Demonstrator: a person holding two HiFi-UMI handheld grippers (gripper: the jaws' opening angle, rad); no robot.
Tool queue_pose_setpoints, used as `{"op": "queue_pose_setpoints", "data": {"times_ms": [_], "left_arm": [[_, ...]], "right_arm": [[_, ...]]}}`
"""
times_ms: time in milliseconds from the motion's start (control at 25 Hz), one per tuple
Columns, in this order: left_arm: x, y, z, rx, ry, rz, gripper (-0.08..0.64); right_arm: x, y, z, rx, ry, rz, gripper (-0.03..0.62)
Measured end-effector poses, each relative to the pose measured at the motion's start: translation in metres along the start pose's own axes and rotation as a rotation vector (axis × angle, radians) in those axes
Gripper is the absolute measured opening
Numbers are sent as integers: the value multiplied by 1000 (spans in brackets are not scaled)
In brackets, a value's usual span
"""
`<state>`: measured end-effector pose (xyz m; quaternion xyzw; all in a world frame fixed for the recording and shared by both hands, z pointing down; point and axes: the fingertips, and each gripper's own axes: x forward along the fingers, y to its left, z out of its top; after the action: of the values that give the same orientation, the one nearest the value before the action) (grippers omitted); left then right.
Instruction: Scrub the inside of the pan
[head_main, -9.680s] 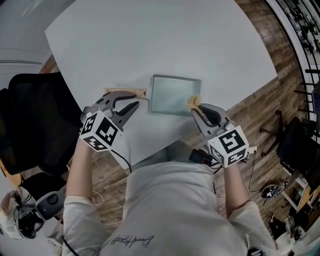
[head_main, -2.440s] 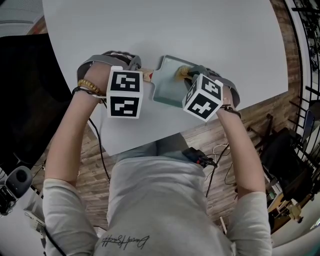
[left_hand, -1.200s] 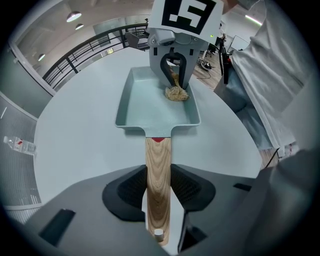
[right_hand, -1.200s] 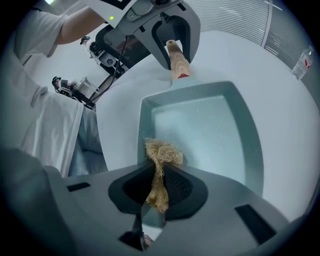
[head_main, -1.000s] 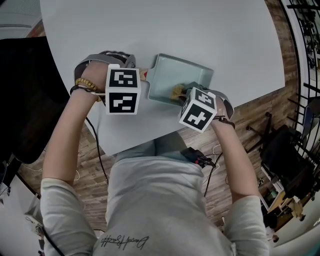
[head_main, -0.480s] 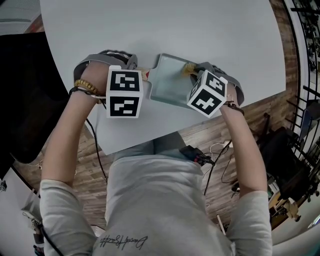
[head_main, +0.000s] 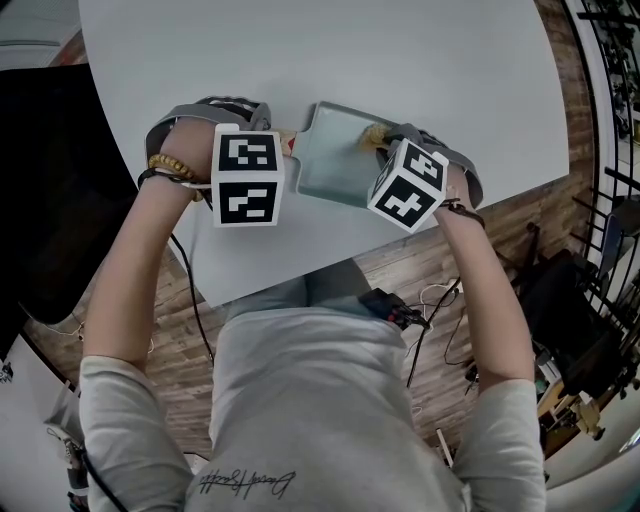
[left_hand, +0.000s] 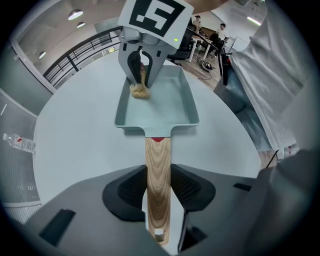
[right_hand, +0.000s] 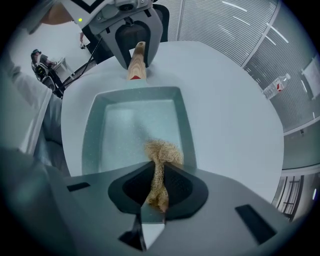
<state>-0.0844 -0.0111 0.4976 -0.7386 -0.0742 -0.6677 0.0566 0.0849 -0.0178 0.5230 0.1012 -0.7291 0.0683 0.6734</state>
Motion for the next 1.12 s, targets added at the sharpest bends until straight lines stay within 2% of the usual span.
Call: {"op": "queue_pose_setpoints", "data": {"times_ms": [160,560,640,880,1120], "left_arm": [[1,1,-2,-3,10,12,155],[10,3,-7,1,19,11,155],[10,2,-7,7,19,14,155],[3,2,-3,65,33,11,155],[2,-2,-3,61,32,13,155]], "right_arm": [[-1,22,-5,-5,14,48,69],[2,83,-13,9,42,276,67],[1,87,-14,9,42,293,67],[-4,75,-17,-1,12,215,67],[1,5,-17,-18,41,0,69]]}}
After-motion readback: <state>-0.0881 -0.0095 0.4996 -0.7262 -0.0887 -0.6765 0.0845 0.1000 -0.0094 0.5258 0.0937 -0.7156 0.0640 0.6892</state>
